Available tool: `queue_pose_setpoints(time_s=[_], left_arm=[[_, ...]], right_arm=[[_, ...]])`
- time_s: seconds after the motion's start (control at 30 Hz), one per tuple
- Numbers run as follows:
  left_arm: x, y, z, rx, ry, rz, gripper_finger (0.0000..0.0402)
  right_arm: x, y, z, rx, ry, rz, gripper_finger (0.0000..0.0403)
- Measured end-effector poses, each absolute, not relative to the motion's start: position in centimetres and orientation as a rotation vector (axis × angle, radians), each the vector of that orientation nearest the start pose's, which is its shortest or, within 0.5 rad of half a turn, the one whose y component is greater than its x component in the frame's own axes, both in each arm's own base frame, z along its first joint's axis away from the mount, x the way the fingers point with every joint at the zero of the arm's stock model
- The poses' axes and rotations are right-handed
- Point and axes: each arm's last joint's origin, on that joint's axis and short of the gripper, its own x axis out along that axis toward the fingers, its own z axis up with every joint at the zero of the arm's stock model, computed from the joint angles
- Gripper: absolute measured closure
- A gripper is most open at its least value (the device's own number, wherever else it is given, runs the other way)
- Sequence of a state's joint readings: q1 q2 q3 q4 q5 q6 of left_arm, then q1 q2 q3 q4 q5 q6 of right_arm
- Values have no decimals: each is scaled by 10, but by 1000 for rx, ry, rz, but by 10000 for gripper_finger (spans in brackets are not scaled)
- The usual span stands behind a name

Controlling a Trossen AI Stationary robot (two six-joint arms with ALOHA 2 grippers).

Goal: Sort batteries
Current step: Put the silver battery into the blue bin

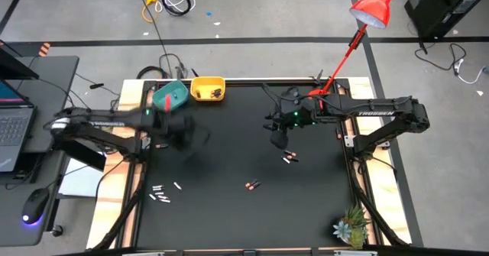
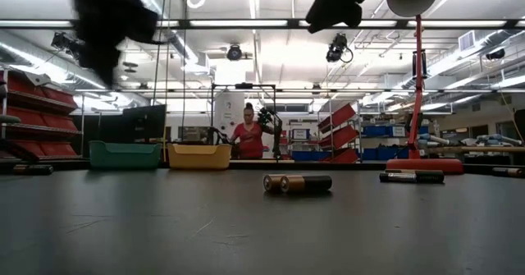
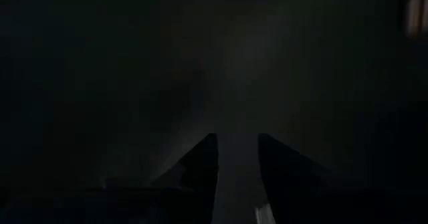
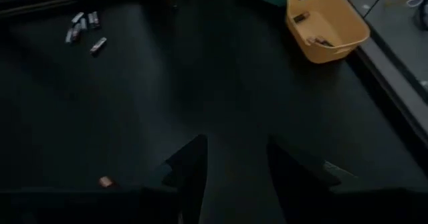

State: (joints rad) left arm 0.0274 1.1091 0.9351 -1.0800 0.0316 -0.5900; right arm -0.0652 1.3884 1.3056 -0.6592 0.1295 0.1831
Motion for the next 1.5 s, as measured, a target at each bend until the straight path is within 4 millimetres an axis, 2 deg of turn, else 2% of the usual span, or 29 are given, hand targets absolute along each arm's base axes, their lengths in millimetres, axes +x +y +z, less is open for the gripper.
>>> queue_pose_setpoints(time_s=[0.2,0.33,0.43,0.67,1.0,1.5], left_arm=[[172,-66,264,-348,1313,49,287],[162,-97,261,-222,1311,-123,286],[156,-109,253,-145,1331,-141,286],[156,-117,229,-37,1313,-94,277],[159,-119,185,-1,1395,-36,206],[163,-122,151,28,1433,-39,205]], right_arm=[[292,-36,340,106,696,-270,239],[294,-41,342,97,669,-261,239],[294,-41,342,108,664,-254,239],[295,-34,342,133,662,-240,239],[295,-28,342,173,657,-237,239],[296,-28,343,206,644,-248,240]])
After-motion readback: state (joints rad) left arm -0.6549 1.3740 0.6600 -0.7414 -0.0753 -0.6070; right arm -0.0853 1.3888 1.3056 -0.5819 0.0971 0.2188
